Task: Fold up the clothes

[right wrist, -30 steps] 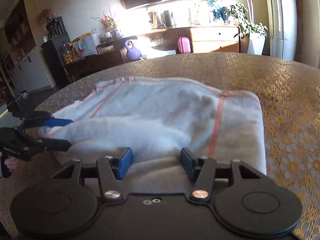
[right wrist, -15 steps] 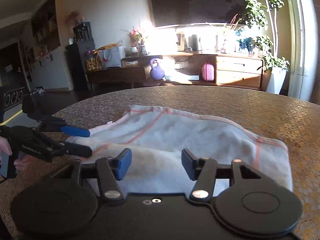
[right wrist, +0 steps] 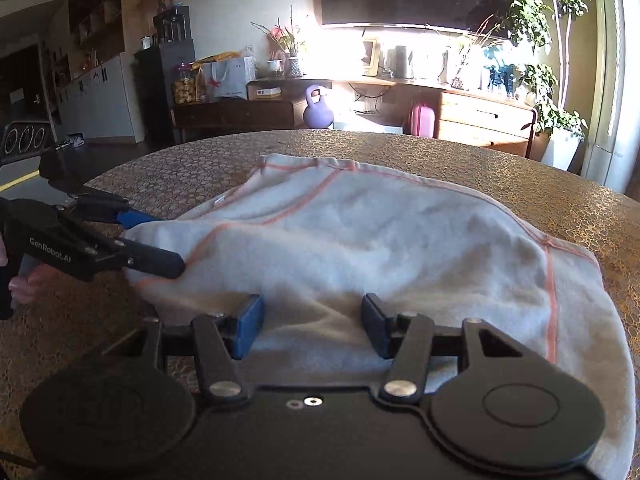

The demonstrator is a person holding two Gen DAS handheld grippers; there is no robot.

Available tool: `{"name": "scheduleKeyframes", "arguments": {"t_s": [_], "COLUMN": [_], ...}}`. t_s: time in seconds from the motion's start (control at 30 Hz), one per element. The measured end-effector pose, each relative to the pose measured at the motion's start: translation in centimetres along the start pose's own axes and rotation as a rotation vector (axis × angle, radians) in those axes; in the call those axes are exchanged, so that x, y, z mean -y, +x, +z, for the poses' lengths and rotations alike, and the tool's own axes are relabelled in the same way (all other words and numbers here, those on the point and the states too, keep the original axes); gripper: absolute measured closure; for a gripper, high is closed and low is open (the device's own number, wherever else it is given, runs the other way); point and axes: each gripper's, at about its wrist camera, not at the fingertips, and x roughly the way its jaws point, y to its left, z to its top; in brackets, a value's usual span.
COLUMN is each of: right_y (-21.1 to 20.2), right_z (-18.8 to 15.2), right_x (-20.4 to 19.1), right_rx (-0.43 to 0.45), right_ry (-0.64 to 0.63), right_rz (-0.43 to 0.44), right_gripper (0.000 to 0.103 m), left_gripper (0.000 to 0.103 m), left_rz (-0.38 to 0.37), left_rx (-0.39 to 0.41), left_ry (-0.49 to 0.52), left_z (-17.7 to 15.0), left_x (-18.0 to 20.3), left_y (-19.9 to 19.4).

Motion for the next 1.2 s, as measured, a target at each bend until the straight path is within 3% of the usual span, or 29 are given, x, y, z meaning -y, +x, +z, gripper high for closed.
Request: {"name": "scheduleKeyframes", "arguments": {"t_s": [0.2, 0.37, 0.7, 0.9, 1.03, 1.1, 1.2], "right_y": [-2.1, -5.8, -13.9, -17.2, -17.3, -16.7, -14.7], "right_z": [1.1, -0.7, -4.6, -6.8, -6.8, -6.3, -6.0], "right_x": [-1.6, -2.9, -4.2, -0.9, 2.3, 3.2, 4.4], "right_rx": [0.058, 0.047, 0.032, 0.038, 0.048, 0.052, 0.025], "right_ry": [-0.001, 0.043, 0.133, 0.341, 0.501, 0.518, 0.438], "right_rz": [-0.031, -0.060, -0.138, -0.238, -0.251, -0.254, -0.295], "right_gripper": [0.000, 0.000, 0.000, 0.000, 0.000, 0.000, 0.000], "left_gripper": [0.028, 0.028, 0.027, 0.027, 0.027, 0.027, 0.027], "left_rz": [0.053, 0.076, 0.053, 0.052, 0.041, 0.021, -0.012], "left_rx": [0.051, 0.048, 0.119, 0.147, 0.153, 0.145, 0.129], "left_ry": [-0.101, -0.198, -0.246, -0.118, -0.010, 0.061, 0.170], "left_z": [-1.1, -3.9, -6.8, -5.1, -2.7, -1.7, -0.6], "left_x": [0.2, 1.0, 5.8, 9.5, 11.7, 12.9, 14.8], "left_y": [-4.9, -8.5, -14.8, -14.9, -12.6, -10.7, -7.9]}}
